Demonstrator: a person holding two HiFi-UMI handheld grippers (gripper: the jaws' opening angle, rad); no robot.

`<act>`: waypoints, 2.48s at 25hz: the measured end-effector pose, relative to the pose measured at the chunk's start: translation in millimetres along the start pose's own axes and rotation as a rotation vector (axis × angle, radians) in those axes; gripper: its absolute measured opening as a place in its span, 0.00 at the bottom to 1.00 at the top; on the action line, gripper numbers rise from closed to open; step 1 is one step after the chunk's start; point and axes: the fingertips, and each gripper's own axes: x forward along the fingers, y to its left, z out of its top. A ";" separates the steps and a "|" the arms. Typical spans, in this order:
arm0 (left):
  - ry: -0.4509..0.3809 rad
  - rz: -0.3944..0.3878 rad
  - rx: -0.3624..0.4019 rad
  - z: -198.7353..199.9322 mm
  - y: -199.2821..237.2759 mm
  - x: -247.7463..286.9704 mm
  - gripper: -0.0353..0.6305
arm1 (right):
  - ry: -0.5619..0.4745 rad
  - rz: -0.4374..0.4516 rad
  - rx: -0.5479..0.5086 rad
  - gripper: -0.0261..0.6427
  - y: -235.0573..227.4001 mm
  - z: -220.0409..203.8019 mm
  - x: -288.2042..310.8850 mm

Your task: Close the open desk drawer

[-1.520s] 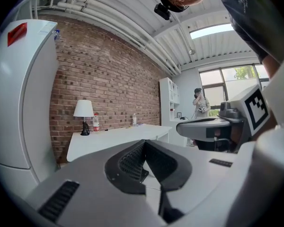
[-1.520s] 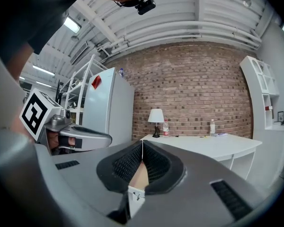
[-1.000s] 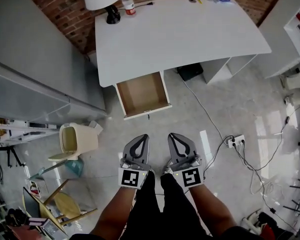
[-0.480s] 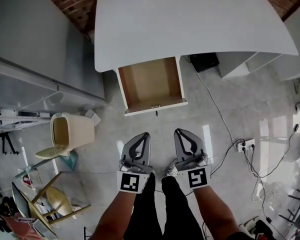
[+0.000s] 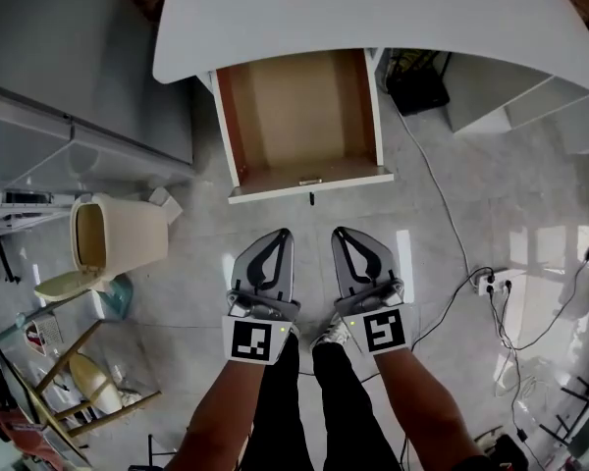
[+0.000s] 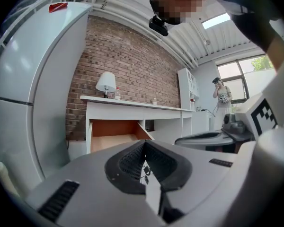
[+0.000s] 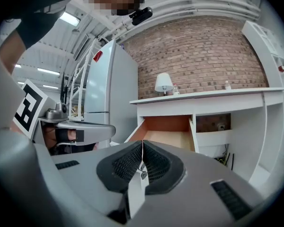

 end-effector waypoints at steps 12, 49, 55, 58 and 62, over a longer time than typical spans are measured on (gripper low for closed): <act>-0.002 0.023 -0.016 -45.7 9.1 12.6 0.06 | 0.068 0.026 0.121 0.08 -17.3 -73.5 43.1; 0.060 0.037 -0.043 -85.2 17.6 28.1 0.06 | -0.076 0.204 1.029 0.16 -60.6 -134.3 100.5; 0.059 0.049 -0.062 -85.2 18.3 26.6 0.06 | -0.078 0.194 1.052 0.14 -62.6 -130.8 100.8; 0.067 0.059 -0.068 -83.1 21.9 21.9 0.06 | -0.073 0.191 1.058 0.14 -60.9 -125.4 99.6; 0.062 0.071 -0.071 -77.1 26.8 20.3 0.06 | -0.068 0.179 1.092 0.14 -60.9 -119.5 99.3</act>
